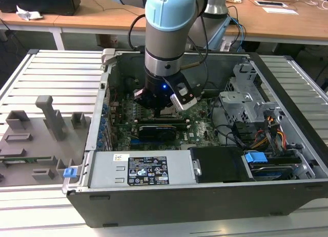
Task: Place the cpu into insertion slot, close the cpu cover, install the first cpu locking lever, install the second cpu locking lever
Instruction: 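Install the second cpu locking lever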
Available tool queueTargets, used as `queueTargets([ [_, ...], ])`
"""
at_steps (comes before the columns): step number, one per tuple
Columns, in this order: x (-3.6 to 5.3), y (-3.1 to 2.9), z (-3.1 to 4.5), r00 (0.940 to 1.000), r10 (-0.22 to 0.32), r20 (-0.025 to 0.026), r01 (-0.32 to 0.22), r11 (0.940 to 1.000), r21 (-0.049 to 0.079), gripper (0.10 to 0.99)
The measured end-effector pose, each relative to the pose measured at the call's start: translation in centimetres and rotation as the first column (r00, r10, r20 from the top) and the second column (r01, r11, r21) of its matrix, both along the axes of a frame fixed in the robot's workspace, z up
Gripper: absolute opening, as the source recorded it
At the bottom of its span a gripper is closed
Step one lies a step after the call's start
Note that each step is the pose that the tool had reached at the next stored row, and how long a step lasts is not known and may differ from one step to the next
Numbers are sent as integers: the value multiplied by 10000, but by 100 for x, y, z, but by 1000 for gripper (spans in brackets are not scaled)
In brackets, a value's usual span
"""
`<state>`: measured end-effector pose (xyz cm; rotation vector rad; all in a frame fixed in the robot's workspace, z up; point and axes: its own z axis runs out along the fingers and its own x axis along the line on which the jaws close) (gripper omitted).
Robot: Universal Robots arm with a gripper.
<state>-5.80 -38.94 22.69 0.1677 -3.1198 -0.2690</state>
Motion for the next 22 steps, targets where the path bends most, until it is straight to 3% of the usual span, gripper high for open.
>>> queueTargets([
  [4,-39,-32,-9,10000,-1,0,1,9995,314,106],
  [6,-58,-42,-24,10000,-2,0,2,9993,379,106],
  [9,-63,-48,-118,10000,-3,-1,3,9990,452,106],
  [15,-84,-127,-156,10000,-1,0,1,9968,795,106],
  [16,-94,-140,-163,10000,-3,1,3,9960,898,106],
  [20,-99,-143,-197,10000,-1,0,1,9936,1128,106],
  [22,-100,-142,-219,10000,-1,1,1,9931,1173,106],
])
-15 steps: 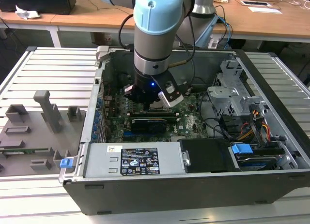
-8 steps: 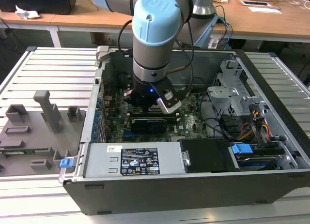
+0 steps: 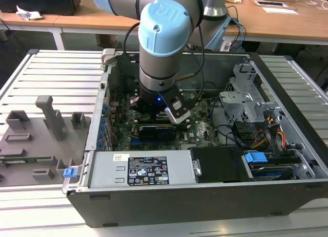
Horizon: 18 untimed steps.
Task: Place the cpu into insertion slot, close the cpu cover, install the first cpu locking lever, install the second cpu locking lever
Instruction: 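Install the second cpu locking lever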
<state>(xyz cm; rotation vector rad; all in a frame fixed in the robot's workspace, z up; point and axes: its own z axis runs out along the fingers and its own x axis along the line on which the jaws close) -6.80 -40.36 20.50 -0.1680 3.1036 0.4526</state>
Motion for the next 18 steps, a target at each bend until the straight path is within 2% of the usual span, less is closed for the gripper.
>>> queueTargets([
  [5,-10,-1,-55,10000,1,-3,-1,10000,89,106],
  [7,-25,-1,-67,10000,0,-1,0,9998,200,106],
  [10,-48,4,-76,10000,0,-1,0,9996,294,106],
  [18,-84,35,-102,10000,0,-1,0,9992,399,106],
])
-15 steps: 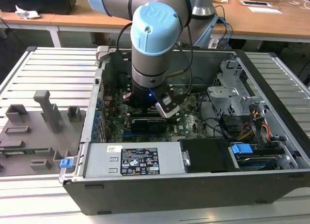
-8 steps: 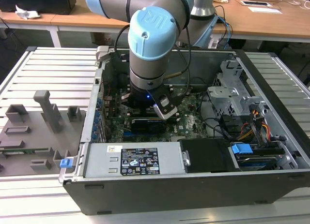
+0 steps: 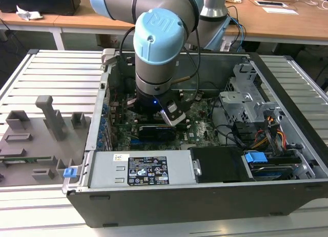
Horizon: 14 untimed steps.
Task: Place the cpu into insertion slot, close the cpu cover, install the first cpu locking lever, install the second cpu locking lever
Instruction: 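Install the second cpu locking lever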
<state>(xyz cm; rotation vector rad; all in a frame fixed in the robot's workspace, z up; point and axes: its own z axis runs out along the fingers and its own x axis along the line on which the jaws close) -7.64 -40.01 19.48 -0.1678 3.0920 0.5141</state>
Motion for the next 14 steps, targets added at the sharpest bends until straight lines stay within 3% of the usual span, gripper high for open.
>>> queueTargets([
  [8,-8,-26,20,10000,0,1,0,10000,-35,106],
  [14,-8,-25,183,10000,0,0,0,10000,-33,106],
])
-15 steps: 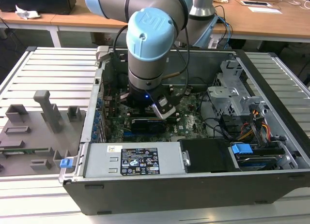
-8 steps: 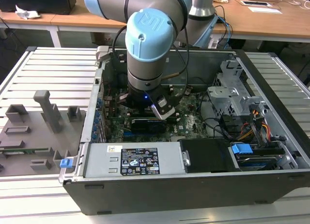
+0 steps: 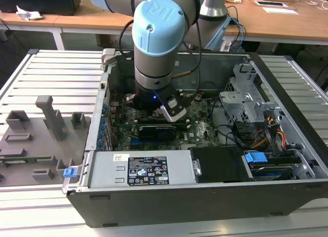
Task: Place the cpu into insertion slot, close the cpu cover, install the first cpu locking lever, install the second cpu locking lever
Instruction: 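Install the second cpu locking lever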
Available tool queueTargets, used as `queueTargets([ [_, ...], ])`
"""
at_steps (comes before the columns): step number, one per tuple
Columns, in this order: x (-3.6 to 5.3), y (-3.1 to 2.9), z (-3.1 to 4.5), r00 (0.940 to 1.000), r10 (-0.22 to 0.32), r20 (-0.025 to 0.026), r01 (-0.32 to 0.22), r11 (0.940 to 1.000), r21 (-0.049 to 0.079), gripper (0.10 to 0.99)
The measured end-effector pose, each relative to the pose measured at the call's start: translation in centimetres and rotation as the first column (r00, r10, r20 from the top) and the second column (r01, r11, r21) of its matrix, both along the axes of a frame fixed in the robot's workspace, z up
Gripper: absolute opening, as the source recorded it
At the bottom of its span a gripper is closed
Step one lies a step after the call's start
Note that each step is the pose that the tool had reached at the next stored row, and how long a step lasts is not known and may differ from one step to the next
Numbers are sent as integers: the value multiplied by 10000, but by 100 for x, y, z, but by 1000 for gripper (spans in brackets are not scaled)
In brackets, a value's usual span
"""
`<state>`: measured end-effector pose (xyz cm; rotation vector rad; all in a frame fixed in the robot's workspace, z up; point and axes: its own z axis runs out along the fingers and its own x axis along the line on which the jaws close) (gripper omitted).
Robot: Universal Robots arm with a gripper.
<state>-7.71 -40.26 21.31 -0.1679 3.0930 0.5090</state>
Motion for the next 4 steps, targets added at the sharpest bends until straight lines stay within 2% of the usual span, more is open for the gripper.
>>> queueTargets([
  [4,0,1,9,10000,0,2,0,10000,14,106],
])
